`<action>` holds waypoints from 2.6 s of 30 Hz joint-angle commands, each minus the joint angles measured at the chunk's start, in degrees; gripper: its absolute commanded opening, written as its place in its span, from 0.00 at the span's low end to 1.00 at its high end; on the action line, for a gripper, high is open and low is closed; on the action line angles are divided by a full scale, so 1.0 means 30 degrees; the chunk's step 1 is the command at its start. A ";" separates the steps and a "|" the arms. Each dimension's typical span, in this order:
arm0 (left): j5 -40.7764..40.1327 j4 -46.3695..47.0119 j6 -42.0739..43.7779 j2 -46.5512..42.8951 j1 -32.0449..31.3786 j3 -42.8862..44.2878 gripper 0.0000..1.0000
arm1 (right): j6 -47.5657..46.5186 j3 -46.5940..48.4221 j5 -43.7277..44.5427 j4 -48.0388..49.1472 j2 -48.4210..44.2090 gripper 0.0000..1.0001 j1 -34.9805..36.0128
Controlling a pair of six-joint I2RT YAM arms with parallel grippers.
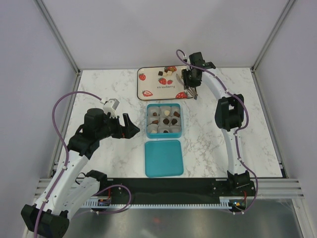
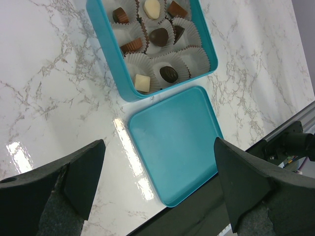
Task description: Pack the chocolate
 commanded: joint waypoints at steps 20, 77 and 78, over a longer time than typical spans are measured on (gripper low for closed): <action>0.0068 0.0197 0.0554 -0.0159 -0.0057 -0.0022 1.00 | 0.0544 0.1642 0.0128 0.0753 0.0880 0.48 0.0002; 0.0654 0.0256 0.0466 -0.0949 -0.0057 -0.0051 1.00 | 0.2243 -2.0474 -0.4852 -0.2734 -2.0564 0.40 0.4689; 0.0654 0.0256 0.0466 -0.0979 -0.0057 -0.0022 1.00 | 0.2301 -2.0622 -0.4794 -0.2762 -2.0681 0.41 0.4660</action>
